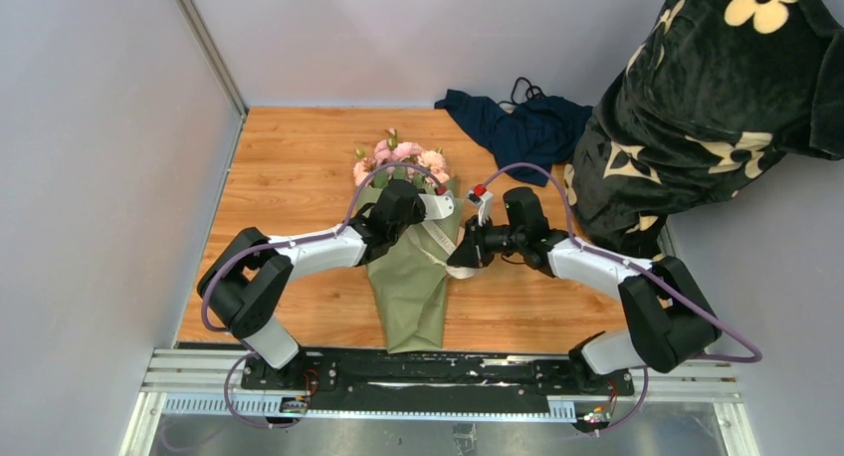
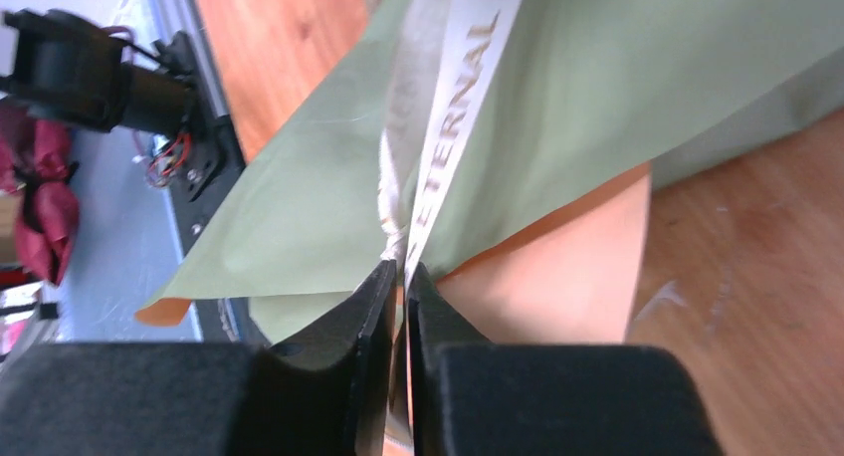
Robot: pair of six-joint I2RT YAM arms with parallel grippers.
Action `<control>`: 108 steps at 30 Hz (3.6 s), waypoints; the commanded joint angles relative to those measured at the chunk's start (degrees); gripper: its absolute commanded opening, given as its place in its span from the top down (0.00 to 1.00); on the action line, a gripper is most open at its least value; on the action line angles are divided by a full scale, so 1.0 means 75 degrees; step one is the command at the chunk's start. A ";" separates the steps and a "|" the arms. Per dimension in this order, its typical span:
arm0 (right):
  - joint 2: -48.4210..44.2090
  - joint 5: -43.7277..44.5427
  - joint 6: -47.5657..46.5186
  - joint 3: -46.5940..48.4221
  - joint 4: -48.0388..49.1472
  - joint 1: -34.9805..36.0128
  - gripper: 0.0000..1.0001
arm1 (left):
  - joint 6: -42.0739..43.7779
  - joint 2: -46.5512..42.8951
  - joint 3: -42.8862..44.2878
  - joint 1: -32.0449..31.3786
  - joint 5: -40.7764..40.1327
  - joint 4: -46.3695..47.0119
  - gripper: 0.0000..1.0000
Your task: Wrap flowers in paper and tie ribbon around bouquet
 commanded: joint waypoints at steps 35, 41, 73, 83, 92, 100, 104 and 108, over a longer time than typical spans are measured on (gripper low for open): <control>0.2571 0.0427 0.0076 0.2495 -0.0781 -0.0052 0.96 | -0.1392 -0.0539 -0.0459 0.0044 0.0124 0.0568 1.00; 0.3627 -0.0286 -0.0081 0.2722 -0.0366 -0.0045 0.88 | -0.1556 -0.0740 -0.0448 0.0047 0.0392 0.0457 1.00; 0.2682 0.1577 -0.0642 0.0753 0.1204 0.1677 0.76 | -0.1601 -0.0965 -0.0494 0.0069 0.0472 -0.0092 1.00; 0.2443 0.2688 -0.0567 0.0612 0.0846 0.1374 1.00 | -0.0239 -0.1449 0.1419 0.0154 0.4634 -0.7004 0.42; 0.2426 0.2816 -0.0874 0.1063 0.0397 0.1371 1.00 | 0.0248 -0.1389 0.1717 0.2244 0.4565 -0.7037 0.74; 0.2376 0.2818 -0.0926 0.1171 0.0297 0.1371 1.00 | 0.0758 -0.0259 0.0994 0.3586 0.3858 -0.5007 0.38; 0.2474 0.2780 -0.0954 0.1275 0.0240 0.1372 1.00 | 0.1528 0.0077 0.0436 0.3669 0.3693 -0.4357 0.22; 0.2484 0.2754 -0.0958 0.1289 0.0250 0.1373 1.00 | 0.1646 0.0625 0.0445 0.3669 0.3685 -0.4103 0.20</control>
